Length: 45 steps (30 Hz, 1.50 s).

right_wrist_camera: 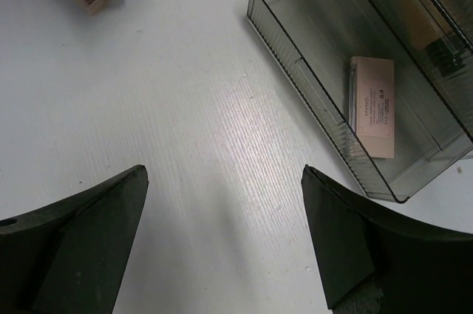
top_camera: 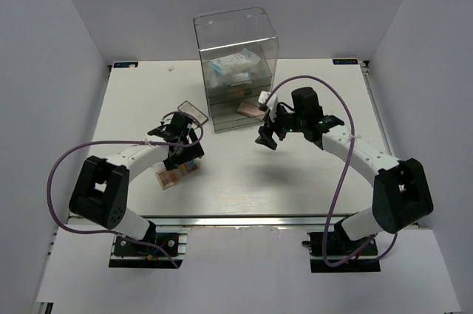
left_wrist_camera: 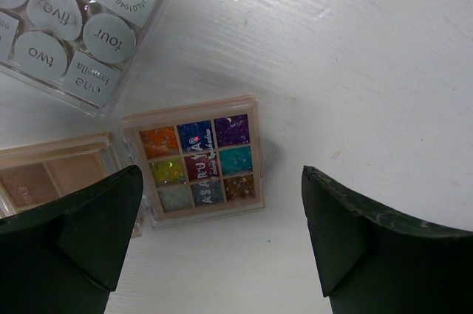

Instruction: Organize the makeup

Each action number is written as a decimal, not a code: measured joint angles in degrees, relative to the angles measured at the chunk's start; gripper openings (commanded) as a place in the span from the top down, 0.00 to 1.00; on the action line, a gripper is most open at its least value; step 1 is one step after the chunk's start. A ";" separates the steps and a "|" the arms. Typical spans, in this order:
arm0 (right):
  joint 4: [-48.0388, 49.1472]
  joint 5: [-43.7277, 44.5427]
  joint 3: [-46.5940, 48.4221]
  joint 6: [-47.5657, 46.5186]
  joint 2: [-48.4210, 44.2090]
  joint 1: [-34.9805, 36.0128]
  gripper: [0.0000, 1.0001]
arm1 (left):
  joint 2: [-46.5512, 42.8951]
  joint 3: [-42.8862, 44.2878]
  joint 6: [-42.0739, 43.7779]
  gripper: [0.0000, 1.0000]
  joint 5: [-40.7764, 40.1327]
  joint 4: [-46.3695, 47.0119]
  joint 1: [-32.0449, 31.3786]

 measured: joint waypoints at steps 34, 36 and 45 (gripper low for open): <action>0.87 -0.70 0.00 1.66 0.00 -2.01 0.11 | -2.05 -1.86 -0.61 0.04 -1.57 -0.04 0.00; 0.90 -0.72 0.00 1.79 0.00 -2.03 0.11 | -2.73 -2.47 -0.85 0.04 -1.55 -0.33 0.00; 0.94 -1.22 0.00 2.27 0.00 -2.16 0.11 | -5.62 -4.31 -1.66 0.04 -1.22 -0.79 0.00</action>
